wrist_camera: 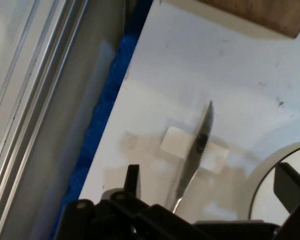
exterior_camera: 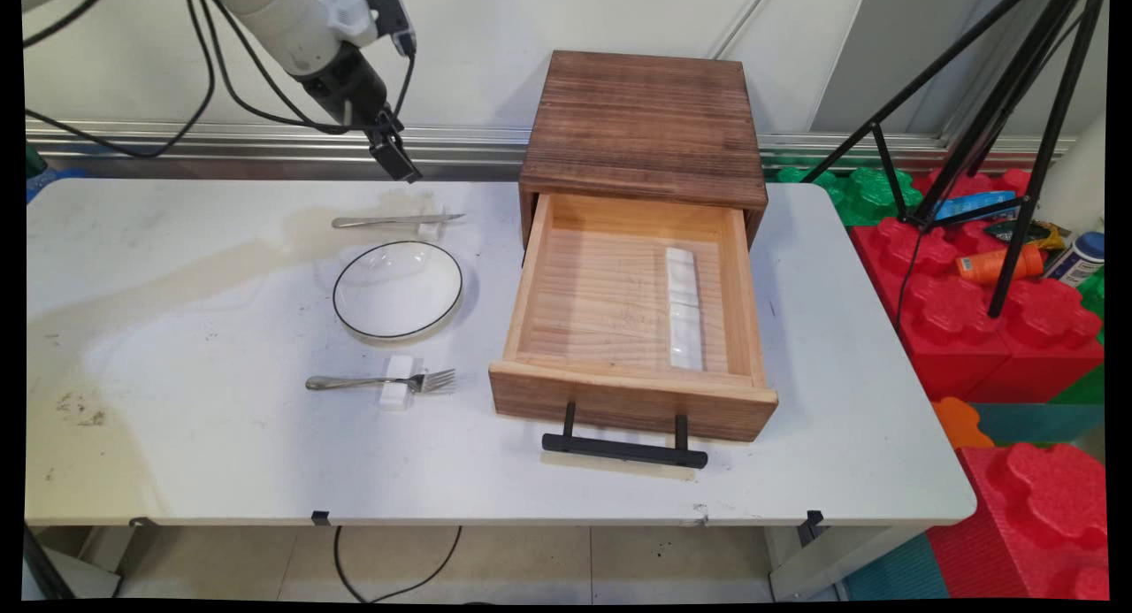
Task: Pick up the knife from the left of the white plate
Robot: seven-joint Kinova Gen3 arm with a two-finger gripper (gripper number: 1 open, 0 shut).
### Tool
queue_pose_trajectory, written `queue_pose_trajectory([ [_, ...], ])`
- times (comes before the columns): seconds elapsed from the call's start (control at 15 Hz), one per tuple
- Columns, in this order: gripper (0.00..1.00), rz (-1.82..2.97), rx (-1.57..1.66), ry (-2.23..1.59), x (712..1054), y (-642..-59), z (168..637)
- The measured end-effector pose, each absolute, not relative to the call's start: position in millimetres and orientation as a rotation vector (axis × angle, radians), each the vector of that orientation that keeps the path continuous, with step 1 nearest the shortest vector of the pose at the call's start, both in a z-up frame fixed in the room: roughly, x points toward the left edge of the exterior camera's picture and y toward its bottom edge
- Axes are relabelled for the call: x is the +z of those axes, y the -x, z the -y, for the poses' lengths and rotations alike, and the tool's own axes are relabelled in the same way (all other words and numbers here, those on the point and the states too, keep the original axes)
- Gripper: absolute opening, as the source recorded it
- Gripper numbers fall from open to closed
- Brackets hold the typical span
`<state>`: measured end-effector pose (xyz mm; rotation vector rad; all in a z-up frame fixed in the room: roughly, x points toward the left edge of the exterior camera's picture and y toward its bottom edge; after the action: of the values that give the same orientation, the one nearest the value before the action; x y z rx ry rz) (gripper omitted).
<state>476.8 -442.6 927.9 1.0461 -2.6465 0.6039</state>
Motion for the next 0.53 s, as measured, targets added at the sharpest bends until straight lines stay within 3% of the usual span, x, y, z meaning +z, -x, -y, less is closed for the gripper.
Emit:
queue_pose_trajectory([
  [0.53, 1.0, 2.82, 0.522, -0.955, 882.7, -496.9, 481.2],
])
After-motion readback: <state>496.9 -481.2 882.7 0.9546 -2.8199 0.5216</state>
